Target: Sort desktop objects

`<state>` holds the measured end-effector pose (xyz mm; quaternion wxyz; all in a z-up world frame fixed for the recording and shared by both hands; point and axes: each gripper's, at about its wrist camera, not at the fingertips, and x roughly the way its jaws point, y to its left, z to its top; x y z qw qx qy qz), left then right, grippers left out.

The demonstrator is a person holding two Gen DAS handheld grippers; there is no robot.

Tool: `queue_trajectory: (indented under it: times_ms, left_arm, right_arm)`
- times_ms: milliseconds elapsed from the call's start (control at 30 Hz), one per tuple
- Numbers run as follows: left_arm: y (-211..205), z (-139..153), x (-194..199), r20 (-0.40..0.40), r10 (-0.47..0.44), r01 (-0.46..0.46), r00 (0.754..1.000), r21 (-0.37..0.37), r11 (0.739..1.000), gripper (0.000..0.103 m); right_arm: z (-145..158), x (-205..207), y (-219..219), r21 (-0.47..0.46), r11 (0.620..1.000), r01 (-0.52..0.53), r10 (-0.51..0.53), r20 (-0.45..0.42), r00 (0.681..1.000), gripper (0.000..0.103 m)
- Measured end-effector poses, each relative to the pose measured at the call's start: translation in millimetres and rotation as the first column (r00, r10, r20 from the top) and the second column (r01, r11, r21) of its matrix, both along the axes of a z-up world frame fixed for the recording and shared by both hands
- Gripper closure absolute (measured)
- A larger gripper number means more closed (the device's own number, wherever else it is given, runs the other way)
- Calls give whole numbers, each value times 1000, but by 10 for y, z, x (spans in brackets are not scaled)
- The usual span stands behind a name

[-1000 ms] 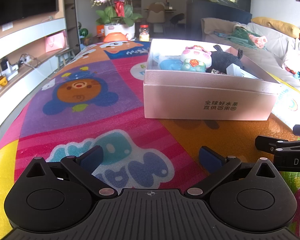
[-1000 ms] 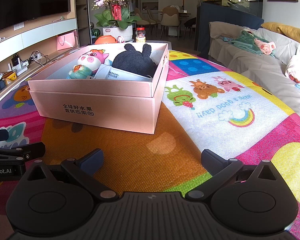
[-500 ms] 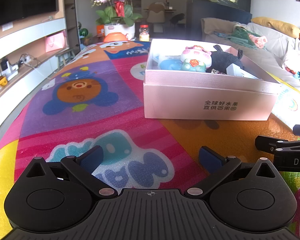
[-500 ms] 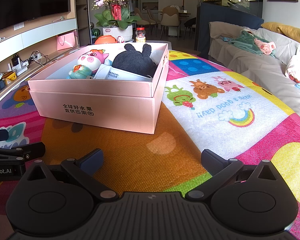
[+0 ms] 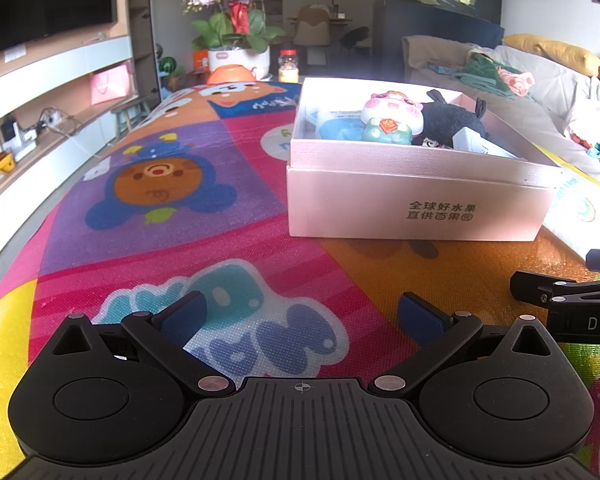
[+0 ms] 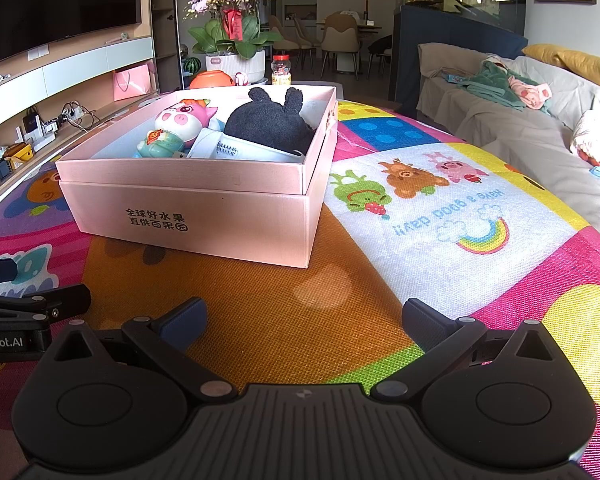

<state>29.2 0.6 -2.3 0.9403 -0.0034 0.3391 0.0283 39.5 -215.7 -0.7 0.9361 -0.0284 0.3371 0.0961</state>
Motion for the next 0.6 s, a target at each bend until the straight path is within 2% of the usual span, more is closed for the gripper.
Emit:
queue_trajectory:
  times_ms: [600]
  left_arm:
    - [2, 5, -2, 0, 0, 0, 1000, -1, 1000, 0]
  right_arm:
    - [-1, 1, -1, 0, 1000, 0, 0, 0, 1000, 0]
